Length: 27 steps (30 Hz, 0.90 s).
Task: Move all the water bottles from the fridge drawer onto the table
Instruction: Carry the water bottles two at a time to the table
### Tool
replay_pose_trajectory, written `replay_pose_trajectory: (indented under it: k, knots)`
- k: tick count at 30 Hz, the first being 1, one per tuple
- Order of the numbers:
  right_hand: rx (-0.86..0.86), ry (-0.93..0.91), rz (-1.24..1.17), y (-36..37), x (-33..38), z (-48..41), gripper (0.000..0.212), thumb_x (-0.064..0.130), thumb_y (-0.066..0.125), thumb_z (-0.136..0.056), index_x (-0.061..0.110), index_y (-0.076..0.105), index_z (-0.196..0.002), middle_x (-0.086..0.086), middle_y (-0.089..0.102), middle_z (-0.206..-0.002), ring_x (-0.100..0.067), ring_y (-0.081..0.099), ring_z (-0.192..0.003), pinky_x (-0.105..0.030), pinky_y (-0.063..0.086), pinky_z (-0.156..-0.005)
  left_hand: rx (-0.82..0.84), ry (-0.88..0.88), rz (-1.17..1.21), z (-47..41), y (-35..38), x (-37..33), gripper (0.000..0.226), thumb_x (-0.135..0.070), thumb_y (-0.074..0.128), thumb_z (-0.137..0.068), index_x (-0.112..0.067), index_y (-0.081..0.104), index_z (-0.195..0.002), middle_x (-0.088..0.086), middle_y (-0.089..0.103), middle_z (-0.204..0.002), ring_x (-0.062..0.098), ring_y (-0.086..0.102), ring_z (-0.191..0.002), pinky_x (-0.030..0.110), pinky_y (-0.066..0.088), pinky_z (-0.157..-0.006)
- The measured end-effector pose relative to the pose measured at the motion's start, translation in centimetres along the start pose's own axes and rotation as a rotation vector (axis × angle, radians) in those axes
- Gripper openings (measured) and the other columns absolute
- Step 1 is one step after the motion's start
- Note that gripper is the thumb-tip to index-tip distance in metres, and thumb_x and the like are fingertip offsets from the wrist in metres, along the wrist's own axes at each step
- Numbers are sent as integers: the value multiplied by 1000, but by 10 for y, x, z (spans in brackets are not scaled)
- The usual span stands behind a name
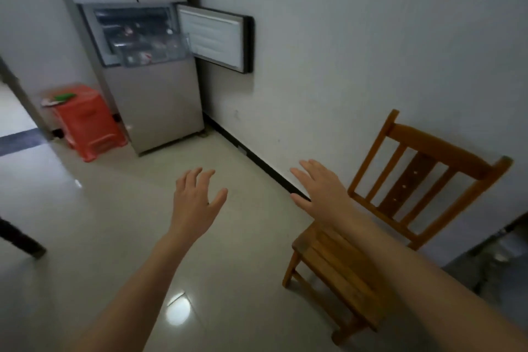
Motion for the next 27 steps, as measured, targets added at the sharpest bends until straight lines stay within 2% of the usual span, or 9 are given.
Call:
replay_pose_trajectory:
  k: [2, 4, 9, 13, 18, 22, 27]
  knots:
    - [-32, -87, 7, 4, -6, -39, 50, 37, 56, -76, 3, 63, -112, -20, 63, -114, -38, 61, -106, -48, 53, -79, -58, -59, -22, -19, -9, 9, 50, -28, 58, -88, -8, 45, -133, 17, 38, -140, 33, 26, -131, 42, 23, -107]
    - [-62, -173, 5, 7, -4, -73, 48, 34, 60, -71, 4, 65, -108, -19, 65, -110, -37, 63, -101, -46, 53, -75, -94, -127, -69, -33, -18, 26, 50, -28, 59, -87, -8, 47, -132, 17, 40, -138, 33, 28, -130, 43, 25, -105]
    - [-108, -331, 13, 18, 4, -158, 49, 41, 50, -76, 9, 64, -110, -18, 64, -113, -36, 62, -104, -47, 52, -79, -186, -211, -160, -77, -46, 61, 58, -44, 53, -83, -4, 53, -125, 21, 49, -130, 39, 38, -124, 49, 34, -99]
    - [-103, -393, 20, 34, 11, -234, 53, 39, 59, -69, 8, 64, -112, -19, 63, -114, -36, 62, -105, -49, 52, -80, -246, -243, -206, -126, -60, 91, 50, -31, 63, -85, -4, 52, -126, 21, 47, -131, 38, 36, -124, 49, 35, -98]
    - [-99, -412, 56, 46, 21, -337, 53, 43, 45, -76, 9, 64, -112, -18, 63, -113, -35, 62, -104, -48, 51, -80, -303, -223, -211, -213, -76, 136, 50, -26, 67, -82, -4, 52, -125, 21, 49, -129, 39, 38, -121, 51, 37, -95]
    - [-131, -417, 88, 43, 27, -415, 51, 41, 58, -69, 11, 65, -110, -16, 65, -112, -34, 63, -103, -46, 52, -77, -324, -205, -196, -288, -95, 159, 60, -44, 49, -78, -6, 54, -124, 20, 48, -130, 39, 38, -122, 51, 35, -97]
    - [-185, -398, 81, 48, 30, -497, 56, 46, 40, -78, 10, 65, -113, -15, 65, -114, -33, 62, -106, -45, 52, -79, -361, -176, -183, -370, -116, 193, 64, -47, 42, -77, -2, 56, -121, 22, 49, -128, 42, 40, -120, 52, 35, -96]
Point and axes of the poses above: each hand's wrist, its own z-axis away from the middle knuckle, its own y-axis out of the palm, x = y × z, the point moved 6 cm from there along -z, towards the middle knuckle
